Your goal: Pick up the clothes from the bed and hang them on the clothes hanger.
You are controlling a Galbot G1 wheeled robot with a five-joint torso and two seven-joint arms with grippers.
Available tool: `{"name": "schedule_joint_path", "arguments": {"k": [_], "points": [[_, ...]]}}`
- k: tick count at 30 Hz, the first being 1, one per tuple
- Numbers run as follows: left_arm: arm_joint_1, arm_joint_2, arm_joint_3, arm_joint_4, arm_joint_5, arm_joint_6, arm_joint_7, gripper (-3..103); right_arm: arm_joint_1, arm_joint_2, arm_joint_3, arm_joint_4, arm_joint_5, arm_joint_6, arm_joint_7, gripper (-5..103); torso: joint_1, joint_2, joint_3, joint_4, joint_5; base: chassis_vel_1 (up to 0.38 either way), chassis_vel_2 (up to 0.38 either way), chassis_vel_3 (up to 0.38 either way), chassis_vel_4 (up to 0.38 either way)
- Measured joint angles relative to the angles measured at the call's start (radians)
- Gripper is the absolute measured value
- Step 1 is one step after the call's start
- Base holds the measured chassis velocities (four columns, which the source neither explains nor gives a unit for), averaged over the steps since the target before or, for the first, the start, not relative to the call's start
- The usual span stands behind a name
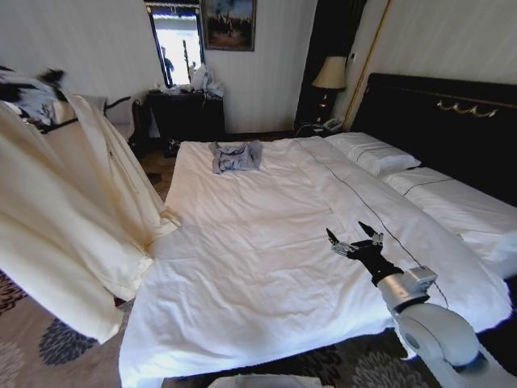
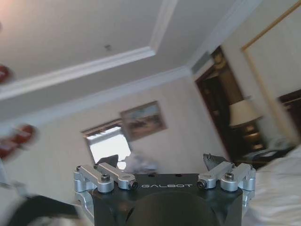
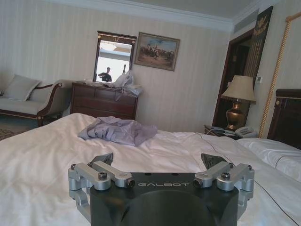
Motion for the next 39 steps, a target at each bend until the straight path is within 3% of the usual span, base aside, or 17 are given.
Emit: {"name": "schedule_joint_path", "arguments": {"k": [2, 4, 5, 8, 9, 12, 15, 16, 20, 21, 22, 26, 27, 31, 32, 35, 39], "points": [[-0.085, -0.012, 0.132, -0.06, 0.01, -0.028, -0.016, 100, 0.0, 0.0, 0.0, 0.0, 0.0, 0.0, 0.0, 100, 0.0, 0.0, 0.0, -0.0001, -0.0003, 0.0, 0.0, 0.0, 0.0], [-0.246, -0.01, 0.385, -0.137, 0.08, -0.065, -0.032, 100, 0.0, 0.0, 0.0, 0.0, 0.0, 0.0, 0.0, 100, 0.0, 0.0, 0.0, -0.0003, -0.0003, 0.0, 0.0, 0.0, 0.0], [-0.246, -0.01, 0.385, -0.137, 0.08, -0.065, -0.032, 100, 0.0, 0.0, 0.0, 0.0, 0.0, 0.0, 0.0, 100, 0.0, 0.0, 0.0, -0.0003, -0.0003, 0.0, 0.0, 0.0, 0.0], [-0.565, 0.107, 0.767, -0.216, 0.252, -0.091, 0.008, 100, 0.0, 0.0, 0.0, 0.0, 0.0, 0.0, 0.0, 100, 0.0, 0.0, 0.0, -0.0004, 0.0008, 0.0, 0.0, 0.0, 0.0], [-0.565, 0.107, 0.767, -0.216, 0.252, -0.091, 0.008, 100, 0.0, 0.0, 0.0, 0.0, 0.0, 0.0, 0.0, 100, 0.0, 0.0, 0.0, -0.0004, 0.0008, 0.0, 0.0, 0.0, 0.0], [-0.745, 0.34, 1.141, -0.224, 0.47, -0.18, 0.061, 100, 0.0, 0.0, 0.0, 0.0, 0.0, 0.0, 0.0, 100, 0.0, 0.0, 0.0, 0.0008, -0.0011, 0.0, 0.0, 0.0, 0.0], [-0.816, 0.513, 1.438, -0.218, 0.597, -0.232, 0.068, 100, 0.0, 0.0, 0.0, 0.0, 0.0, 0.0, 0.0, 100, 0.0, 0.0, 0.0, 0.0006, -0.0011, 0.0, 0.0, 0.0, 0.0], [-0.816, 0.513, 1.438, -0.218, 0.597, -0.232, 0.068, 100, 0.0, 0.0, 0.0, 0.0, 0.0, 0.0, 0.0, 100, 0.0, 0.0, 0.0, 0.0006, -0.0011, 0.0, 0.0, 0.0, 0.0], [-0.872, 0.677, 1.676, -0.175, 0.73, -0.292, 0.102, 100, 0.0, 0.0, 0.0, 0.0, 0.0, 0.0, 0.0, 100, 0.0, 0.0, 0.0, -0.0002, 0.0002, 0.0, 0.0, 0.0, 0.0], [-0.872, 0.677, 1.676, -0.175, 0.73, -0.292, 0.102, 100, 0.0, 0.0, 0.0, 0.0, 0.0, 0.0, 0.0, 100, 0.0, 0.0, 0.0, -0.0002, 0.0002, 0.0, 0.0, 0.0, 0.0], [-0.877, 0.739, 1.757, -0.151, 0.785, -0.33, 0.131, 100, 0.0, 0.0, 0.0, 0.0, 0.0, 0.0, 0.0, 100, 0.0, 0.0, 0.0, -0.0004, 0.0003, 0.0, 0.0, 0.0, 0.0], [-0.857, 0.914, 1.909, -0.079, 0.937, -0.445, 0.19, 100, 0.0, 0.0, 0.0, 0.0, 0.0, 0.0, 0.0, 100, 0.0, 0.0, 0.0, 0.0003, -0.0005, 0.0, 0.0, 0.0, 0.0], [-0.857, 0.914, 1.909, -0.079, 0.937, -0.445, 0.19, 100, 0.0, 0.0, 0.0, 0.0, 0.0, 0.0, 0.0, 100, 0.0, 0.0, 0.0, 0.0003, -0.0005, 0.0, 0.0, 0.0, 0.0], [-0.795, 1.042, 1.96, -0.031, 1.012, -0.548, 0.227, 100, 0.0, 0.0, 0.0, 0.0, 0.0, 0.0, 0.0, 100, 0.0, 0.0, 0.0, 0.0, 0.0001, 0.0, 0.0, 0.0, 0.0], [-0.795, 1.042, 1.96, -0.031, 1.012, -0.548, 0.227, 100, 0.0, 0.0, 0.0, 0.0, 0.0, 0.0, 0.0, 100, 0.0, 0.0, 0.0, 0.0, 0.0001, 0.0, 0.0, 0.0, 0.0], [-0.713, 1.088, 1.981, -0.005, 1.027, -0.642, 0.243, 100, 0.0, 0.0, 0.0, 0.0, 0.0, 0.0, 0.0, 100, 0.0, 0.0, 0.0, 0.0002, 0.0, 0.0, 0.0, 0.0, 0.0], [-0.679, 1.098, 2.001, 0.014, 1.041, -0.694, 0.244, 100, 0.0, 0.0, 0.0, 0.0, 0.0, 0.0, 0.0, 100, 0.0, 0.0, 0.0, -0.0001, -0.0002, 0.0, 0.0, 0.0, 0.0]]}}
